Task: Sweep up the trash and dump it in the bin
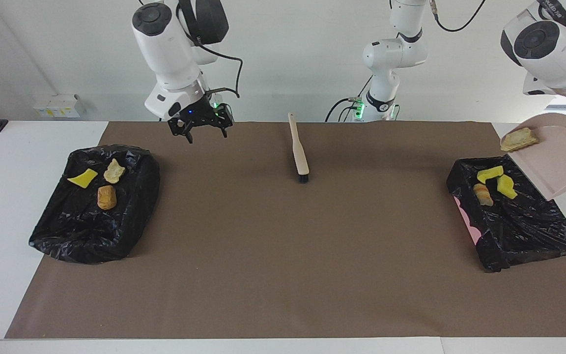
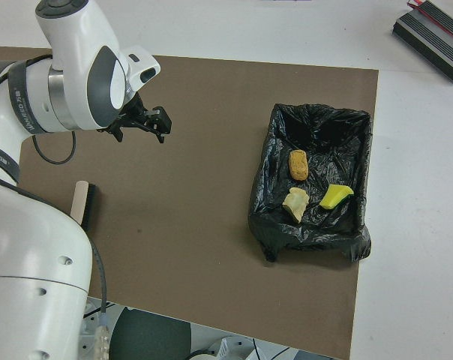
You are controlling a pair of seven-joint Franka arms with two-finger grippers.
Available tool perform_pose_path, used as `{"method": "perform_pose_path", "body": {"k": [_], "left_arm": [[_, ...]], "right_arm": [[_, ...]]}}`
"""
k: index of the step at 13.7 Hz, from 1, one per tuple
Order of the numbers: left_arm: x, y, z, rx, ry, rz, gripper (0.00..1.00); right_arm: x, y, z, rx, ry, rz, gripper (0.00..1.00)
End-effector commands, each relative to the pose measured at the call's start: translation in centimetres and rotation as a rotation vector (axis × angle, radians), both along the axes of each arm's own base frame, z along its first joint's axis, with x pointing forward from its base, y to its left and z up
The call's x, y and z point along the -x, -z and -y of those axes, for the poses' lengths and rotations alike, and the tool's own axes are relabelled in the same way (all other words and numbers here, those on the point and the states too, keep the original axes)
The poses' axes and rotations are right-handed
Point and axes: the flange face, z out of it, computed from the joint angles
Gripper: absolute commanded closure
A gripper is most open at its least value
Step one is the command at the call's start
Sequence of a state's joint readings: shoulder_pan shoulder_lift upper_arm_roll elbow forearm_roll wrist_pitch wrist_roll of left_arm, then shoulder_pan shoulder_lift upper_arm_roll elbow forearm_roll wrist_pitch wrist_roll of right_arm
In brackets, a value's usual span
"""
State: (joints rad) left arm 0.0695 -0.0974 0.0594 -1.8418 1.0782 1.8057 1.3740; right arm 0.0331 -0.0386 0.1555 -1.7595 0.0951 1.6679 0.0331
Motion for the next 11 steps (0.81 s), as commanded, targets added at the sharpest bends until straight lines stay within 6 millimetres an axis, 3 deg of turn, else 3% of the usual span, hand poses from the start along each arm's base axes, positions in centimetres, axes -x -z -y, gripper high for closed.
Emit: {"method": "perform_pose_path", "body": {"k": [1, 5, 7, 9, 11], "left_arm": [[0.0, 0.8, 0.1, -0.010, -0.029, 0.031, 1.00], [0.0, 1.2, 0.0, -0.032, -0.049, 0.055, 1.00], [0.0, 1.0, 0.4, -0.005, -0.055, 0.068, 1.00], [0.0, 1.0, 1.1, 0.119, -0.086, 0.097, 1.00], [-0.2, 1.6, 2.8, 0.209, -0.093, 0.110, 1.00]], "right_arm": [[-0.5, -0.9, 4.0, 0.058, -0.063, 0.018, 0.00], [-1.0, -2.4, 7.3, 0.098, -0.033, 0.038, 0.00], [-0.7, -3.2, 9.9, 0.099, 0.012, -0.002, 0.00], [-0.6, -3.9, 12.2, 0.095, 0.022, -0.019, 0.00], [-0.6, -3.9, 13.0, 0.086, -0.030, -0.017, 0.00]]}}
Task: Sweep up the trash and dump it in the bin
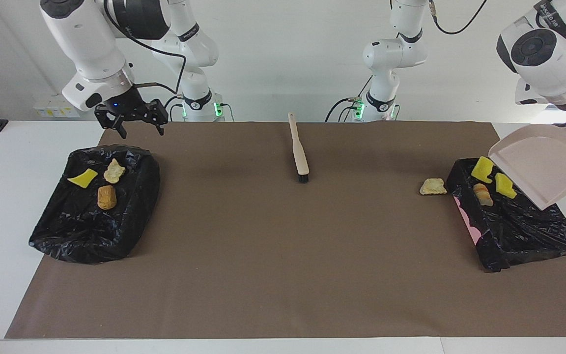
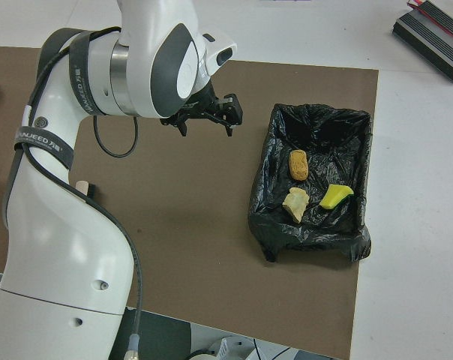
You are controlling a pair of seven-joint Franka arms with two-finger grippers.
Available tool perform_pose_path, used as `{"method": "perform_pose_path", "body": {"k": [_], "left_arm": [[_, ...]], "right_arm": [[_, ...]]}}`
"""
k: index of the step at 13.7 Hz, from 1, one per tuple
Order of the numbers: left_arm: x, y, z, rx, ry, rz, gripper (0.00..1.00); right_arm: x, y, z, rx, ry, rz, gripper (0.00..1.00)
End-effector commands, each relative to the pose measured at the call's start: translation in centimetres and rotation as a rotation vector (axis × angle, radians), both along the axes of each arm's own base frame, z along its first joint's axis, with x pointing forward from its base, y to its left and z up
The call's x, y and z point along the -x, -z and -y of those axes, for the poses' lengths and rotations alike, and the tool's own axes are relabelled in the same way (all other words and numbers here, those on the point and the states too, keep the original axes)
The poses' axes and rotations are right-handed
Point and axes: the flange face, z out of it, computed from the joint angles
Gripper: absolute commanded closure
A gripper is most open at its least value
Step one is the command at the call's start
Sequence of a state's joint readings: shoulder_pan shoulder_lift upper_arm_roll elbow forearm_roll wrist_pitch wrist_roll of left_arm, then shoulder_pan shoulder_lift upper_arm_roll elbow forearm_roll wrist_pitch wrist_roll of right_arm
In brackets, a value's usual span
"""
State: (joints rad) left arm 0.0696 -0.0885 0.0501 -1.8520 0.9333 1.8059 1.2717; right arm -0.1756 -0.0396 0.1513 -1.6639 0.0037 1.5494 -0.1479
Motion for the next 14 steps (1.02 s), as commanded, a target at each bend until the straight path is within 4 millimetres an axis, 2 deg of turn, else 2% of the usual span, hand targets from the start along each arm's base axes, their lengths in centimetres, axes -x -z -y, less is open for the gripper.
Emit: {"method": "perform_pose_path", "body": {"k": [1, 3, 5, 9, 12, 13, 14], "left_arm": [[0.0, -0.1, 2.1, 0.104, -0.028, 0.040, 1.00], [0.1, 0.9, 3.2, 0.246, -0.057, 0.055, 1.00], [0.3, 2.4, 4.8, 0.449, -0.145, 0.088, 1.00], [0.4, 5.2, 12.2, 0.599, -0.389, 0.193, 1.00], [0.0, 7.9, 18.4, 0.647, -0.552, 0.248, 1.00], [0.1, 8.3, 21.1, 0.679, -0.605, 0.274, 1.00], [0.0, 8.8, 22.8, 0.690, -0.674, 0.305, 1.00]], "right_arm": [[-0.1, -0.6, 1.0, 0.008, -0.044, -0.007, 0.00], [0.2, -1.7, 1.3, 0.003, -0.039, -0.014, 0.00], [0.3, -2.4, 2.7, -0.017, -0.007, -0.003, 0.00], [0.1, -2.1, 2.4, -0.014, 0.010, 0.001, 0.00], [0.2, -2.2, 2.1, -0.014, 0.002, 0.002, 0.00], [0.2, -2.2, 2.1, -0.012, 0.007, 0.004, 0.00], [0.2, -2.2, 2.2, -0.010, 0.007, 0.002, 0.00]]}}
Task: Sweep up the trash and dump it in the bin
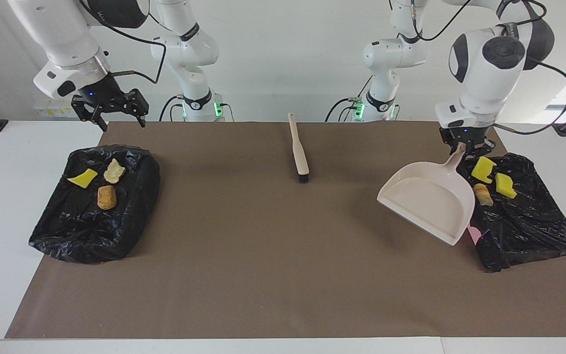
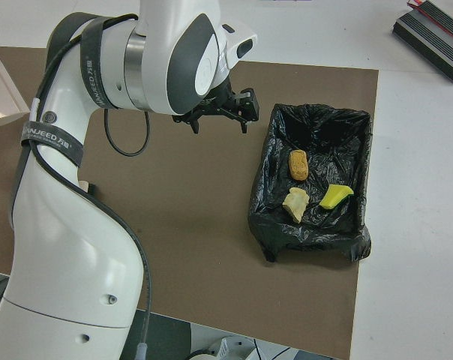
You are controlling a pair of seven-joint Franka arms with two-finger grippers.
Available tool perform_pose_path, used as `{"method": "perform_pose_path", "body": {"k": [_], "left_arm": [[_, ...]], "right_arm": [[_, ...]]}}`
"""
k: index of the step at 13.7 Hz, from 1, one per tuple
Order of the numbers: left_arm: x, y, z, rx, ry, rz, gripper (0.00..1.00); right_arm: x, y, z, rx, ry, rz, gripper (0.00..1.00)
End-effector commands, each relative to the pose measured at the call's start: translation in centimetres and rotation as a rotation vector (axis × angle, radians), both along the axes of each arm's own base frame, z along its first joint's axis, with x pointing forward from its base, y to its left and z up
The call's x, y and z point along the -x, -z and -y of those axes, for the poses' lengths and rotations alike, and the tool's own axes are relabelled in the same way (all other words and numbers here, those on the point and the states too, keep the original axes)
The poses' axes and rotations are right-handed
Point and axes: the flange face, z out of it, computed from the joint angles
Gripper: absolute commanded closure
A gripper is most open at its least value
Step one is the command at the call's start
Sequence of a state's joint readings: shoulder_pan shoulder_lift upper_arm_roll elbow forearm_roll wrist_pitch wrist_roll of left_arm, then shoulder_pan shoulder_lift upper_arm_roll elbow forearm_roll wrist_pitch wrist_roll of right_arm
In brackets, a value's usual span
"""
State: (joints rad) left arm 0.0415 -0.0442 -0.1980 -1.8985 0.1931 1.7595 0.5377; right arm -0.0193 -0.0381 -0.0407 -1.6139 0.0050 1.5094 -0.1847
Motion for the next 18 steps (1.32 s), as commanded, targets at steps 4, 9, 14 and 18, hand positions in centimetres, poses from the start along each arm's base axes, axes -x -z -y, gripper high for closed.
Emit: {"method": "perform_pose_path", "body": {"k": [4, 9, 14, 18], "left_arm": [[-0.2, 4.1, 12.6, 0.082, -0.314, 0.071, 1.00], [-0.9, 9.7, 23.3, 0.161, -0.504, 0.070, 1.00], [-3.2, 11.3, 27.7, 0.229, -0.662, 0.104, 1.00], [-4.8, 12.5, 30.0, 0.248, -0.700, 0.088, 1.00]], "right_arm": [[0.1, -0.9, 0.4, 0.017, 0.010, -0.005, 0.00], [0.9, -3.8, -0.1, -0.001, 0.003, 0.008, 0.00], [0.9, -3.8, 0.0, 0.001, 0.005, 0.010, 0.00], [0.9, -3.8, 0.0, 0.001, 0.003, 0.010, 0.00]]}}
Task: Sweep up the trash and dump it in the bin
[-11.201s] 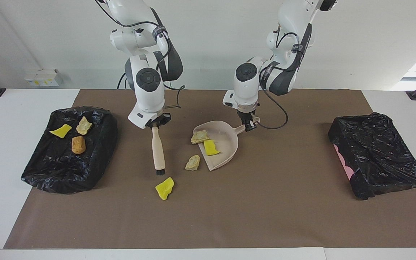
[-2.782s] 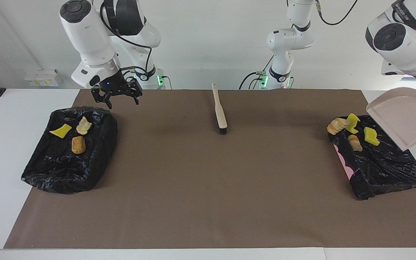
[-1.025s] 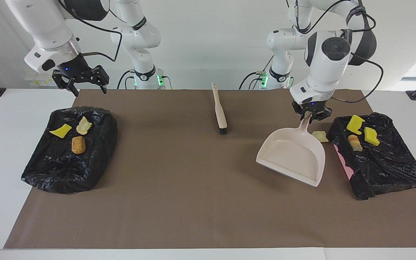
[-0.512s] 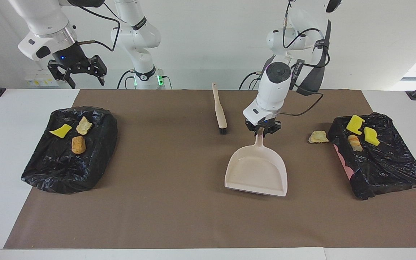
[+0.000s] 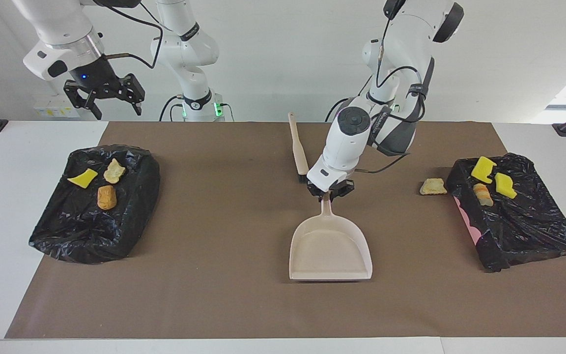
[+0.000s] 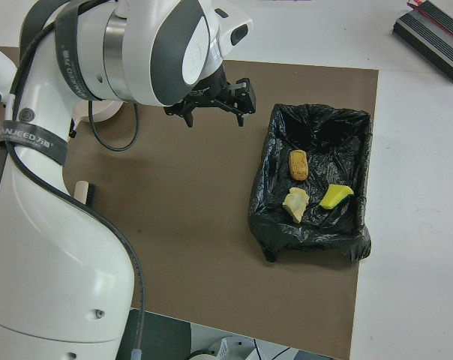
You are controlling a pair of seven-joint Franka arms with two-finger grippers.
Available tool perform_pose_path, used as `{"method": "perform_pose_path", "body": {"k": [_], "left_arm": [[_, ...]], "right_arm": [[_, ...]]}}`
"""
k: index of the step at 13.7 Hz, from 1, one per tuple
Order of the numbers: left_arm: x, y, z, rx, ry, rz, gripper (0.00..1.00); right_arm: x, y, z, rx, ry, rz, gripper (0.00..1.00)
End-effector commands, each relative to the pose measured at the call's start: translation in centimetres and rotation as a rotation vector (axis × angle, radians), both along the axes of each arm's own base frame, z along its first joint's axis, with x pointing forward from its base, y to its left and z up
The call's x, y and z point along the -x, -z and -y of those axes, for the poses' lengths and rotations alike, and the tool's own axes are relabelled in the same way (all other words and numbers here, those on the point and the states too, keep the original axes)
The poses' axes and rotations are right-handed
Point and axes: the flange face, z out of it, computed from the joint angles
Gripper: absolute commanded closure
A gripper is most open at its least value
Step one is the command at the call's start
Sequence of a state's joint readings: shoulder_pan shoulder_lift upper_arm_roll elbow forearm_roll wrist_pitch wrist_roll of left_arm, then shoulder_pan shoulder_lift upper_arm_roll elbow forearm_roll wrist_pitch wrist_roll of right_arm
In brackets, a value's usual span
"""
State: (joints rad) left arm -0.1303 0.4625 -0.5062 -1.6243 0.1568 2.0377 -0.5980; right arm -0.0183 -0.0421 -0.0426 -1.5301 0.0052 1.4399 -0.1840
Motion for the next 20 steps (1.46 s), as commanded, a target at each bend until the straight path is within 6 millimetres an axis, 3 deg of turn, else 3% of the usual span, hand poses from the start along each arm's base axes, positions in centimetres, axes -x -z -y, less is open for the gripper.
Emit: {"method": "perform_pose_path", "body": {"k": [1, 3, 7, 11, 14, 17, 20], "left_arm": [[-1.3, -0.3, 1.3, 0.011, -0.020, 0.020, 1.00], [-1.2, -0.4, 1.6, 0.016, -0.020, 0.025, 1.00], [-1.1, -0.7, 1.5, 0.006, -0.014, 0.033, 0.44], [-0.9, -0.5, 1.4, -0.003, -0.012, 0.024, 0.38], [-0.1, -1.6, 0.2, -0.040, -0.001, 0.024, 0.02], [1.0, -2.8, -3.0, -0.103, -0.002, 0.039, 0.00], [1.8, -3.6, -7.6, -0.161, 0.063, 0.035, 0.00]], "right_arm": [[0.1, -0.3, 0.0, 0.002, 0.002, -0.009, 0.00], [0.1, -0.3, 0.0, 0.002, 0.002, -0.009, 0.00], [0.1, -0.3, 0.0, 0.002, 0.002, -0.009, 0.00], [0.1, -0.3, 0.0, 0.002, 0.002, -0.009, 0.00], [0.1, -0.3, 0.0, 0.002, 0.002, -0.009, 0.00], [0.1, -0.3, 0.0, 0.002, 0.002, -0.009, 0.00], [0.1, -0.3, 0.0, 0.002, 0.002, -0.009, 0.00]]}}
